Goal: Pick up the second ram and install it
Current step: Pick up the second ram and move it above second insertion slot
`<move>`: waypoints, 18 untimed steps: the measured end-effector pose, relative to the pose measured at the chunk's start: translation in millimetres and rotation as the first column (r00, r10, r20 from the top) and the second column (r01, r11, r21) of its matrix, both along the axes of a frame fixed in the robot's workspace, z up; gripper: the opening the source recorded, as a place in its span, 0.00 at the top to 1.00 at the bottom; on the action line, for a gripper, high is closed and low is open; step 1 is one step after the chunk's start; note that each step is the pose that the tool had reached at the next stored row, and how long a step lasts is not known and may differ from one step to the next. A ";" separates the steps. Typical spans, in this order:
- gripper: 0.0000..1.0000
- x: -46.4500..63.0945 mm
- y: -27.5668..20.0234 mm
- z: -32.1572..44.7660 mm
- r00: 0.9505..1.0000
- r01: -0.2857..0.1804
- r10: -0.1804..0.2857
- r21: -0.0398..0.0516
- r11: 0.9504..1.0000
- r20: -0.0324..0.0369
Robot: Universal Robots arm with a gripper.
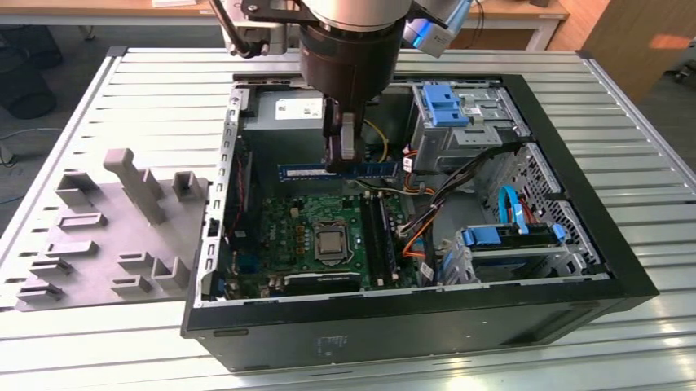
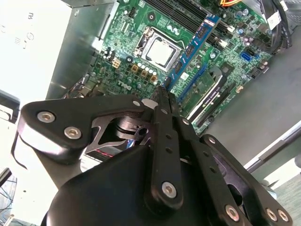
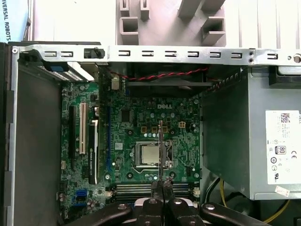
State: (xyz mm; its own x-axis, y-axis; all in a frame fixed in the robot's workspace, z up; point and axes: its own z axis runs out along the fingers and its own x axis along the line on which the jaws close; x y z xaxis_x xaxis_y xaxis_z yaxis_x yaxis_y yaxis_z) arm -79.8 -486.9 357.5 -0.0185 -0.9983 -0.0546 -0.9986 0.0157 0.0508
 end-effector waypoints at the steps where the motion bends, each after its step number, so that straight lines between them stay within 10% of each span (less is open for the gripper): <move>1: 0.88 0.0 0.7 -0.3 1.000 0.000 0.000 0.000 1.000 0.000; 18: 0.88 5.1 1.8 -12.2 1.000 0.000 0.000 0.000 1.000 0.000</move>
